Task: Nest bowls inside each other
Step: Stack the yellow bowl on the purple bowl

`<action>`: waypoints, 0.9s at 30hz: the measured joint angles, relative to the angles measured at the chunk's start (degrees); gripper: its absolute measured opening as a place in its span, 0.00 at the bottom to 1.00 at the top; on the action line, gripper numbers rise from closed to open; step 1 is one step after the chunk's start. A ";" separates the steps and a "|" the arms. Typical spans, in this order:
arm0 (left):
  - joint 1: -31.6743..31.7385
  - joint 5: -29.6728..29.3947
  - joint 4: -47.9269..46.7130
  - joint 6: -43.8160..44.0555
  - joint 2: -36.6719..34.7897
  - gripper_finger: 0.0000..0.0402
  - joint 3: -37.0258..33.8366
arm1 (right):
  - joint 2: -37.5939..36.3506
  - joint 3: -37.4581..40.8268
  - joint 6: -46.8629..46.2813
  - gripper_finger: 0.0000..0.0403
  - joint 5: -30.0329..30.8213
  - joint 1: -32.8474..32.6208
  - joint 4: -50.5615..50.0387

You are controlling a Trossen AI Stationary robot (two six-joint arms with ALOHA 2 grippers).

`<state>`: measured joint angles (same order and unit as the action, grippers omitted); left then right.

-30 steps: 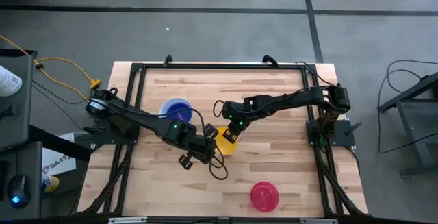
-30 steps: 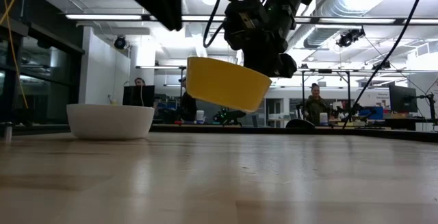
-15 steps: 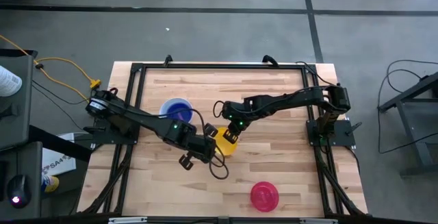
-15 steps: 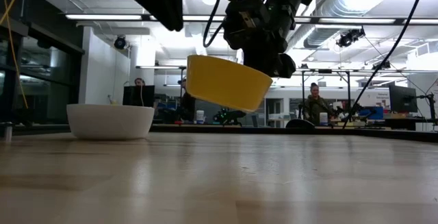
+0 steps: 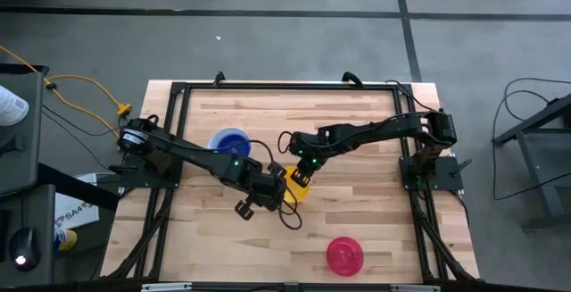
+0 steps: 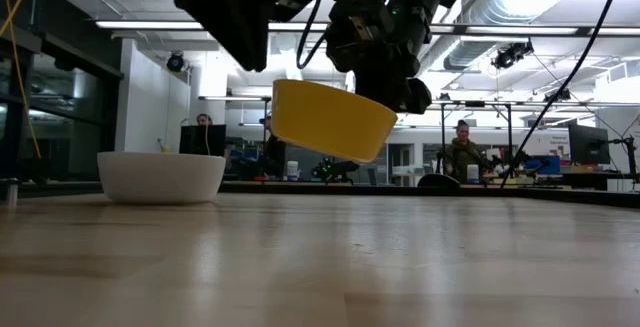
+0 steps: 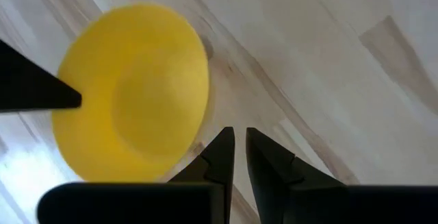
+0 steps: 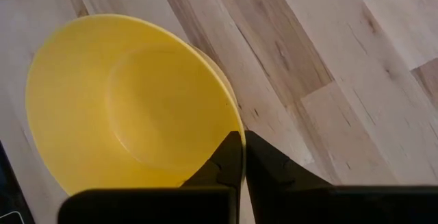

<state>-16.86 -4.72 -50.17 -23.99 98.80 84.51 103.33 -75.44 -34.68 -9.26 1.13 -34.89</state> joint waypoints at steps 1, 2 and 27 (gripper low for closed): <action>-0.01 0.04 0.42 -0.29 -0.05 0.09 0.02 | 0.00 0.00 0.00 0.01 0.04 0.00 0.00; -0.02 0.10 0.83 -0.62 -0.11 0.09 0.04 | 0.00 0.00 0.00 0.01 0.05 0.00 0.02; 0.02 0.32 4.07 -4.24 2.02 0.30 0.17 | 0.02 0.07 -1.00 0.01 -0.17 -0.81 1.38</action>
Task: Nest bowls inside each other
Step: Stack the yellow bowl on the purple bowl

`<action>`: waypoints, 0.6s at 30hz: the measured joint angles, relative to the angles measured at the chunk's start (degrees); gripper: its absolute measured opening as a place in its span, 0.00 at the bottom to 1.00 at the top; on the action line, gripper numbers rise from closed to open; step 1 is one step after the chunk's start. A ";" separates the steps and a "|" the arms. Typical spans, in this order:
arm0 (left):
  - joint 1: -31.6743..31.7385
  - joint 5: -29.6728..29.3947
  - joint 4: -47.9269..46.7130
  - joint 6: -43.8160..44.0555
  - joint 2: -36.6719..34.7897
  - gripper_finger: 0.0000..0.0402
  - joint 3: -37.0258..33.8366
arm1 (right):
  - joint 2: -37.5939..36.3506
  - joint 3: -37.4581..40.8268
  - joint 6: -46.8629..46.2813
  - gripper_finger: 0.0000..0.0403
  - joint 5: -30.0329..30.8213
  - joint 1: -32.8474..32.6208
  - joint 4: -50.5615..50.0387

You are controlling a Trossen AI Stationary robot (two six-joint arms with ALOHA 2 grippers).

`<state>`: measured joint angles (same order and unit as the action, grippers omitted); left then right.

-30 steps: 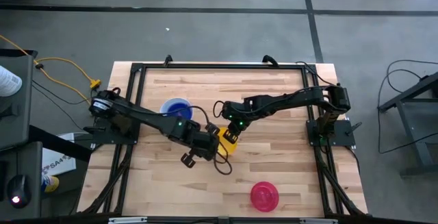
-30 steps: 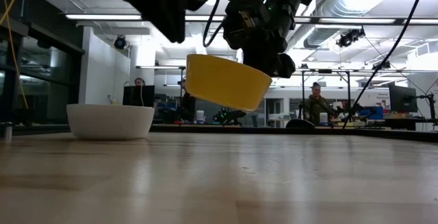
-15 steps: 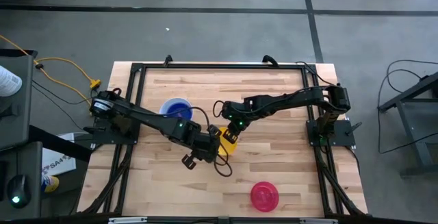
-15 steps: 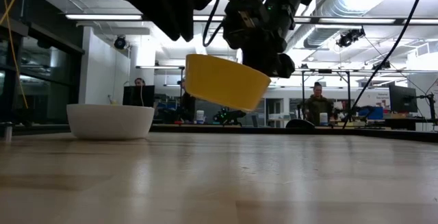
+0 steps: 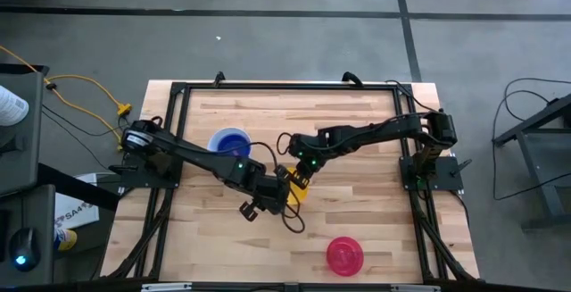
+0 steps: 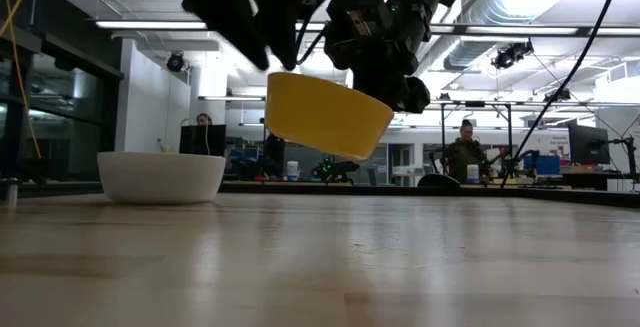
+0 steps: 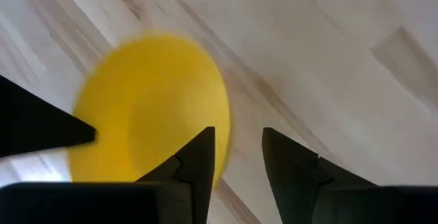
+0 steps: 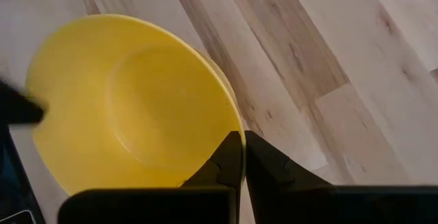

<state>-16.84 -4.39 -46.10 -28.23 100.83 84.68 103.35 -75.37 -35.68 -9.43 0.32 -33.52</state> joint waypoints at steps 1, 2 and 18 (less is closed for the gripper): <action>0.00 -0.08 -0.50 -0.05 0.08 0.30 -0.15 | 0.00 0.00 -0.07 0.01 -0.10 -0.01 0.01; 0.00 -0.10 -0.56 -0.10 0.08 0.30 -0.17 | 0.00 0.00 -0.08 0.01 -0.17 -0.02 0.04; 0.00 -0.40 0.10 -0.06 0.69 0.25 -0.09 | 0.04 0.02 -0.29 0.01 -1.08 0.00 0.90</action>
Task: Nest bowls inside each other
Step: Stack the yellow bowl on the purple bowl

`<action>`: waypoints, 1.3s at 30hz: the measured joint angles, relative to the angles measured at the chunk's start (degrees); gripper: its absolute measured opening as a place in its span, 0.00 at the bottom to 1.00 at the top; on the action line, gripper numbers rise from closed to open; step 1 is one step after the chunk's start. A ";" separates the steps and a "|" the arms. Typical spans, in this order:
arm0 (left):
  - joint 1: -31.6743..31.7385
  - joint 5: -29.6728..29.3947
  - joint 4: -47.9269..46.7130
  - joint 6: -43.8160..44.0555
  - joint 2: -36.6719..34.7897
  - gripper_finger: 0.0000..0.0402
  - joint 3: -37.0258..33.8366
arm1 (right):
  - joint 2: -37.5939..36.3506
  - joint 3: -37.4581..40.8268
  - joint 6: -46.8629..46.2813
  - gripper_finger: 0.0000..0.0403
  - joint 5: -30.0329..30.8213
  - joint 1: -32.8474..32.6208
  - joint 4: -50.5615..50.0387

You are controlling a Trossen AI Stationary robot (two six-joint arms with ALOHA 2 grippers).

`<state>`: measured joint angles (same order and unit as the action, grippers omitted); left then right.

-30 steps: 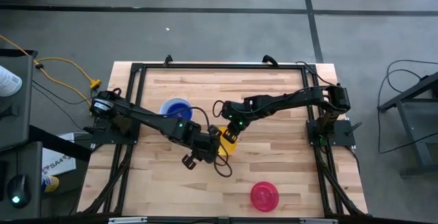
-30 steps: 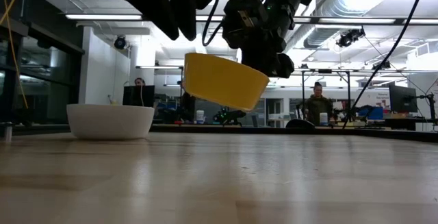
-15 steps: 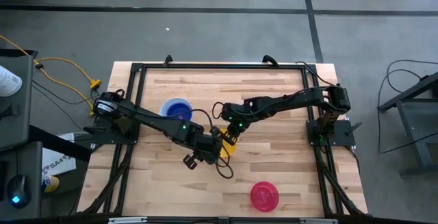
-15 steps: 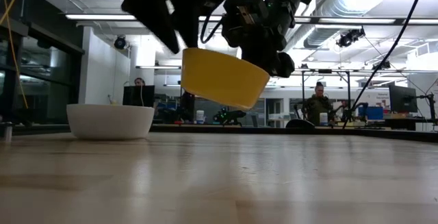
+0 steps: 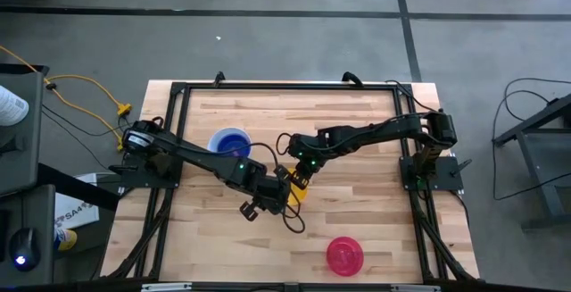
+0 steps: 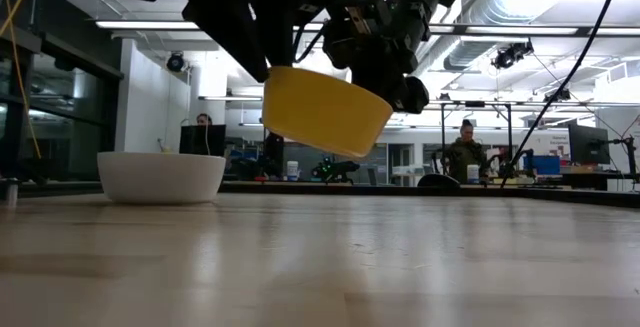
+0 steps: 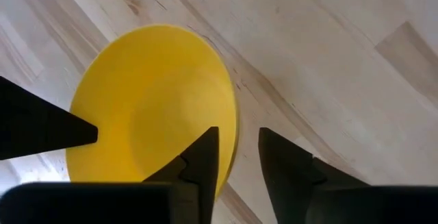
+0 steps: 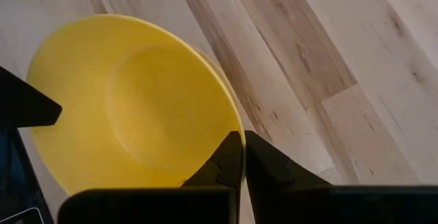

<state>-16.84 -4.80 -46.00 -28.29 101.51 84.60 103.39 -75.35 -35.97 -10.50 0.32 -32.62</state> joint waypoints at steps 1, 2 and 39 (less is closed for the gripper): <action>0.00 0.00 0.00 0.00 0.00 0.23 0.00 | 0.00 0.00 0.01 0.01 0.00 0.00 0.02; 0.00 0.00 0.02 0.00 0.00 0.20 0.00 | 0.00 0.00 0.00 0.01 0.00 0.00 0.00; -0.04 1.45 -0.55 0.07 -0.15 0.00 0.04 | -0.02 0.02 0.04 0.22 -3.18 0.00 0.60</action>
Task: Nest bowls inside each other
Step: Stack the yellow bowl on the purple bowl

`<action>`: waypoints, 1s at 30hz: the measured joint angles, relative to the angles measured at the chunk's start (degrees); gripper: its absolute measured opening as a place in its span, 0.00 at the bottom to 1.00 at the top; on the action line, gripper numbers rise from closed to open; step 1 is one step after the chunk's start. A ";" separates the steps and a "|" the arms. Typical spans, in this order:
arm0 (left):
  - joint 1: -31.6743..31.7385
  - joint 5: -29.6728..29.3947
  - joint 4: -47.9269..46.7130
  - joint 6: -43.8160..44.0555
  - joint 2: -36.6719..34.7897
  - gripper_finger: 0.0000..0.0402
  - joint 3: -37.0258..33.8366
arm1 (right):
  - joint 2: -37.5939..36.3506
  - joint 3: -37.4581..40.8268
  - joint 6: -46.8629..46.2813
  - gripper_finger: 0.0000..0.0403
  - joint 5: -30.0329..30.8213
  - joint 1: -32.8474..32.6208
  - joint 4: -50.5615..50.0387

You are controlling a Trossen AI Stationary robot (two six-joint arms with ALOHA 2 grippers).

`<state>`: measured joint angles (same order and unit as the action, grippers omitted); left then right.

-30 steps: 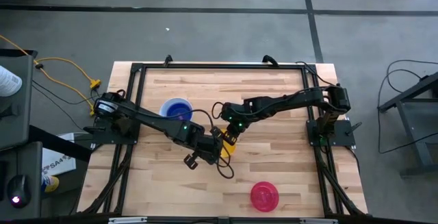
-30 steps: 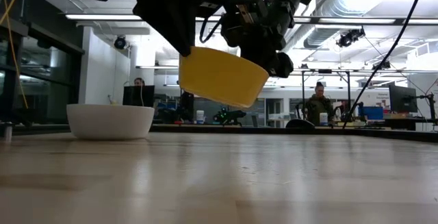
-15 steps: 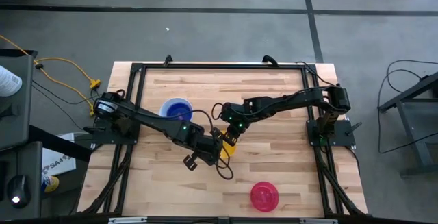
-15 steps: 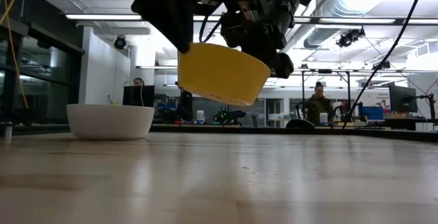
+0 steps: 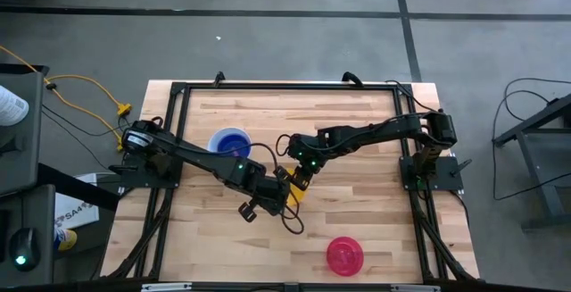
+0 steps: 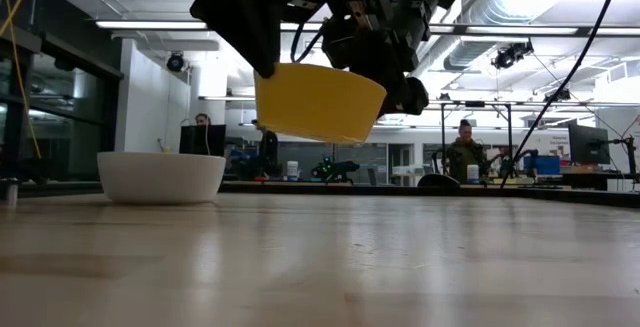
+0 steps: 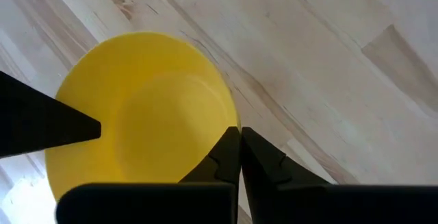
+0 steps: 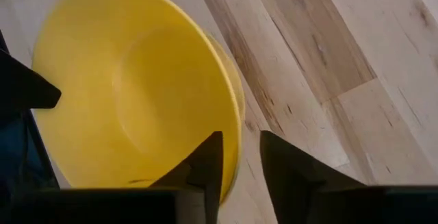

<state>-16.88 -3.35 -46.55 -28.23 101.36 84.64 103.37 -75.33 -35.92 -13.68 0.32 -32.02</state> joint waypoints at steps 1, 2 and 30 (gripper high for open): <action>0.00 -0.11 -0.24 0.00 0.00 0.00 0.00 | 0.02 0.00 0.00 0.23 -0.03 0.00 -0.01; 0.00 -0.21 -0.60 0.03 0.00 0.00 0.00 | 0.02 0.00 0.04 0.25 -0.12 -0.04 -0.01; 0.01 -2.74 -4.32 1.64 0.17 0.00 -0.11 | -0.31 -0.11 -1.95 0.36 -1.93 -4.50 -2.49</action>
<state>-16.88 -6.09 -50.88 -26.59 101.54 84.53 103.07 -75.44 -37.87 -15.61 -4.19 -34.51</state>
